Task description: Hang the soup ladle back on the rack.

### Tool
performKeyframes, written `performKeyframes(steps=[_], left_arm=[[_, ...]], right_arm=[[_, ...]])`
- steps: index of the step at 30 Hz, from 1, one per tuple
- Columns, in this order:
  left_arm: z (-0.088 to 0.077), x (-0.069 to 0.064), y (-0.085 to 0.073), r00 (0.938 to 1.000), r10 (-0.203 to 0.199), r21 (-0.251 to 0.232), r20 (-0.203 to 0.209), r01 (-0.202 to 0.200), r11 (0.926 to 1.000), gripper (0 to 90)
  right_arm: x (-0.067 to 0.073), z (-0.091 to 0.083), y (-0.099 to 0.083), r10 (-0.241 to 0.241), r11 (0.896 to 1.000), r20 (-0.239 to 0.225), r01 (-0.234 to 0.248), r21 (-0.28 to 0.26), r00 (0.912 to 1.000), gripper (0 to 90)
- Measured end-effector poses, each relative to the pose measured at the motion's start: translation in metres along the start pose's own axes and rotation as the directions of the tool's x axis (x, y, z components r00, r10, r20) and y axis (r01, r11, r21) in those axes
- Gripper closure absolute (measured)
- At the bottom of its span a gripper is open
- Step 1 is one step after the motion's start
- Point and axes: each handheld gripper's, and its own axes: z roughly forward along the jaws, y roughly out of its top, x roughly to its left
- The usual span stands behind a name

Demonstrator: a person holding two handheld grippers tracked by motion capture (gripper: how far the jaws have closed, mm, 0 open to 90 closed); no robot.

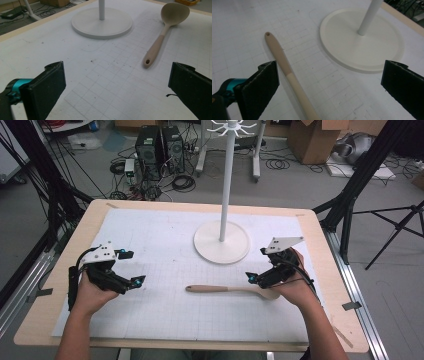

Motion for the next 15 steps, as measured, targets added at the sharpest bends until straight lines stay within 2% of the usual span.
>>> performKeyframes(steps=[4,7,15], left_arm=[[0.000,0.001,-0.001,1.0000,-0.002,0.001,-0.005,0.002,1.0000,1.7],[0.000,0.001,-0.001,1.0000,-0.004,0.003,-0.008,0.004,1.0000,1.7],[-0.001,0.001,-0.002,0.9999,-0.007,0.003,-0.010,0.007,1.0000,1.7]], right_arm=[[0.004,0.017,0.010,-0.033,0.997,-0.033,0.035,0.074,0.9989,0.2],[0.009,0.029,0.016,-0.061,0.990,-0.056,0.068,0.121,0.9965,0.2],[0.023,0.061,0.029,-0.126,0.957,-0.119,0.152,0.249,0.9850,0.2]])
